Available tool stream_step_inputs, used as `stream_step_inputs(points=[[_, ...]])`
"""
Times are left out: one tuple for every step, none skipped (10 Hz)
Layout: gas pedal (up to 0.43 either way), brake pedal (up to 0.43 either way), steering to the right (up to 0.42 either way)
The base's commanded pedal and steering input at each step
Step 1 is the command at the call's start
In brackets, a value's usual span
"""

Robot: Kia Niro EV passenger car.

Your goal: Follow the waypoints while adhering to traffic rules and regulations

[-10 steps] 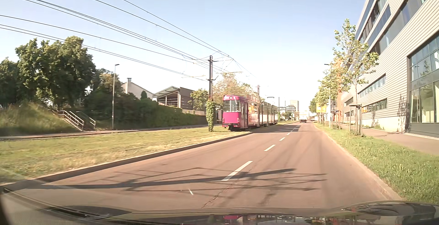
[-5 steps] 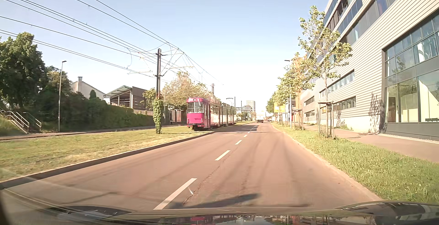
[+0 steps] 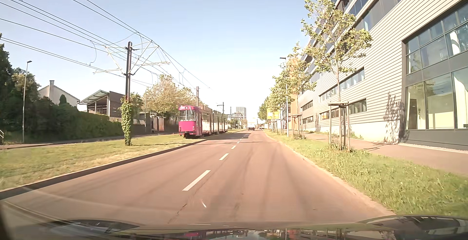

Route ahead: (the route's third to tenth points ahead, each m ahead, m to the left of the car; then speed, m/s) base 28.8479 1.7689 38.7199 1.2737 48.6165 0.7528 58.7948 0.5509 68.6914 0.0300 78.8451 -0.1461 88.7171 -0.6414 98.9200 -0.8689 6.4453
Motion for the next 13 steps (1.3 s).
stream_step_inputs(points=[[0.248, 0.000, 0.052], [0.240, 0.000, 0.039], [0.240, 0.000, 0.029], [0.240, 0.000, 0.020], [0.228, 0.000, 0.010], [0.228, 0.000, 0.004], [0.228, 0.000, 0.001], [0.220, 0.000, 0.001], [0.209, 0.000, 0.000], [0.209, 0.000, -0.001], [0.209, 0.000, -0.001], [0.209, 0.000, -0.001], [0.209, 0.000, -0.001]])
